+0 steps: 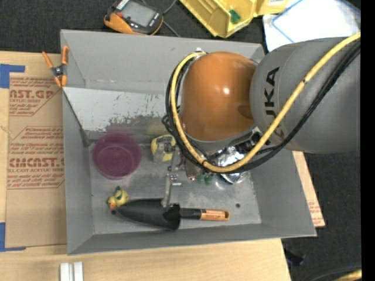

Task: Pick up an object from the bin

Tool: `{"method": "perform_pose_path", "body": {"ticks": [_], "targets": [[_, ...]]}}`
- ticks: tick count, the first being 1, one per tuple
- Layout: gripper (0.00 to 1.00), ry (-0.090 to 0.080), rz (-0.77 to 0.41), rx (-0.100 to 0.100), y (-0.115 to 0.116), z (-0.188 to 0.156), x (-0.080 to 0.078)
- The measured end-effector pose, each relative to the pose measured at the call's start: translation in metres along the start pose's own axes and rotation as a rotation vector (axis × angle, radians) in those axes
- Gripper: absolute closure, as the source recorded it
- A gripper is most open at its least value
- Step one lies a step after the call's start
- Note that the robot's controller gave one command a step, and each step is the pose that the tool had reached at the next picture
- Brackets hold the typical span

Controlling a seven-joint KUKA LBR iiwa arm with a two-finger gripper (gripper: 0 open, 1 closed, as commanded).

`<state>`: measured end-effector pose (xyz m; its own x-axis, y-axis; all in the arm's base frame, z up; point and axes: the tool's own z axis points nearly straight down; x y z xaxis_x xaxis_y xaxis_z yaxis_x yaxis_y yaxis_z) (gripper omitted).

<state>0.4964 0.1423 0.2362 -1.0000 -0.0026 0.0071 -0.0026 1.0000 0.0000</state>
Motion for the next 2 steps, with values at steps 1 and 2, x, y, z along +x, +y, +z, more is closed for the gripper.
{"method": "perform_pose_path", "body": {"ticks": [1,2], "targets": [[0.00,-0.008,0.002,-0.002,-0.001,-0.004,-0.002],[0.00,-0.009,0.014,-0.004,0.017,0.153,0.014]]}}
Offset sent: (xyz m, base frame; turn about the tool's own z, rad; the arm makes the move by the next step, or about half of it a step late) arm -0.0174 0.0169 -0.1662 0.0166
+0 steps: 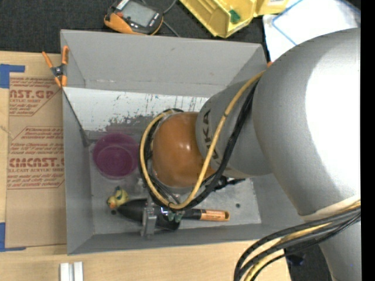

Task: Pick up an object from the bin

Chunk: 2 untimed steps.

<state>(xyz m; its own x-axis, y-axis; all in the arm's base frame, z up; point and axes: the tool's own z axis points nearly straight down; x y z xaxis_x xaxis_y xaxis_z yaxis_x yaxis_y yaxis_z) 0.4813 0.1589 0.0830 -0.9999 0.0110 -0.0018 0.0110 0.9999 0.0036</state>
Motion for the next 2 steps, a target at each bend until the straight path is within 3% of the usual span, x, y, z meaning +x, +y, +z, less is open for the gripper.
{"method": "perform_pose_path", "body": {"ticks": [1,2], "targets": [[0.00,-0.017,-0.021,-0.004,0.007,-0.079,0.000],[0.00,-0.016,0.000,-0.006,0.002,0.013,-0.003]]}}
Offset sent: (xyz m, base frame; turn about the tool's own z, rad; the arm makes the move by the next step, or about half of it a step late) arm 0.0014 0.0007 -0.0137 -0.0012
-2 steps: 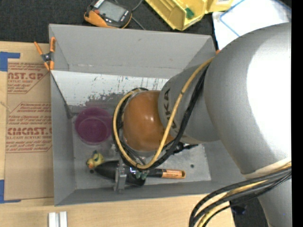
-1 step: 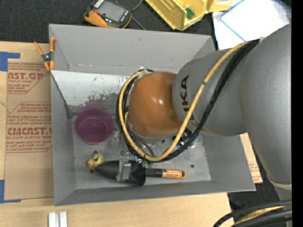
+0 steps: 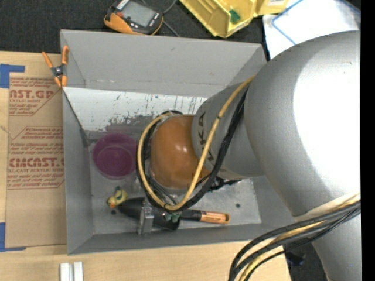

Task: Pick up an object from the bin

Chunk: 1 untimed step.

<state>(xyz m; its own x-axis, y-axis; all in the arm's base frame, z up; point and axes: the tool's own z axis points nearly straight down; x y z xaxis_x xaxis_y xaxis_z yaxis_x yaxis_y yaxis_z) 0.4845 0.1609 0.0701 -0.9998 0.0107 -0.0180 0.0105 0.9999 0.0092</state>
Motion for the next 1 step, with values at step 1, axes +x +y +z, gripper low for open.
{"method": "perform_pose_path", "body": {"ticks": [1], "targets": [[0.00,-0.010,0.096,-0.004,-0.0127,-0.0006,0.0032]]}}
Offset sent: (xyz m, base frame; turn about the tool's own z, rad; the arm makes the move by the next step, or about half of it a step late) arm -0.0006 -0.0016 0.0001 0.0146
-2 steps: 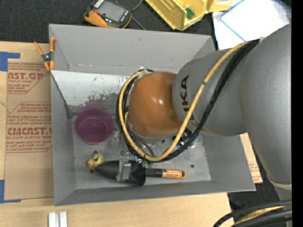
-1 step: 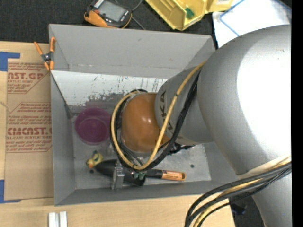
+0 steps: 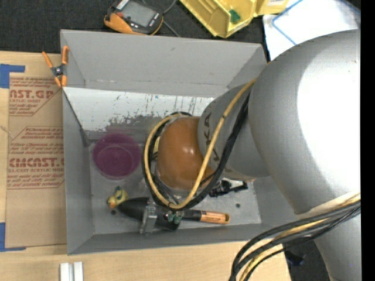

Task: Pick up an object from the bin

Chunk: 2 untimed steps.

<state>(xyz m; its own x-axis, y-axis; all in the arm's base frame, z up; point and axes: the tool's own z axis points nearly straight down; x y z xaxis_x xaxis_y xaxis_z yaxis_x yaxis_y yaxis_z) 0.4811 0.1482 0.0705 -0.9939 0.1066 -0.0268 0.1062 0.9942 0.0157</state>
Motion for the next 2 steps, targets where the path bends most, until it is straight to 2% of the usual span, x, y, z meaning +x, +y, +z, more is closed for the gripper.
{"method": "perform_pose_path", "body": {"ticks": [1,2], "targets": [[1.00,0.010,-0.081,0.003,0.0114,0.0014,-0.0009],[1.00,0.011,-0.081,0.003,0.0115,-0.0003,-0.0005]]}}
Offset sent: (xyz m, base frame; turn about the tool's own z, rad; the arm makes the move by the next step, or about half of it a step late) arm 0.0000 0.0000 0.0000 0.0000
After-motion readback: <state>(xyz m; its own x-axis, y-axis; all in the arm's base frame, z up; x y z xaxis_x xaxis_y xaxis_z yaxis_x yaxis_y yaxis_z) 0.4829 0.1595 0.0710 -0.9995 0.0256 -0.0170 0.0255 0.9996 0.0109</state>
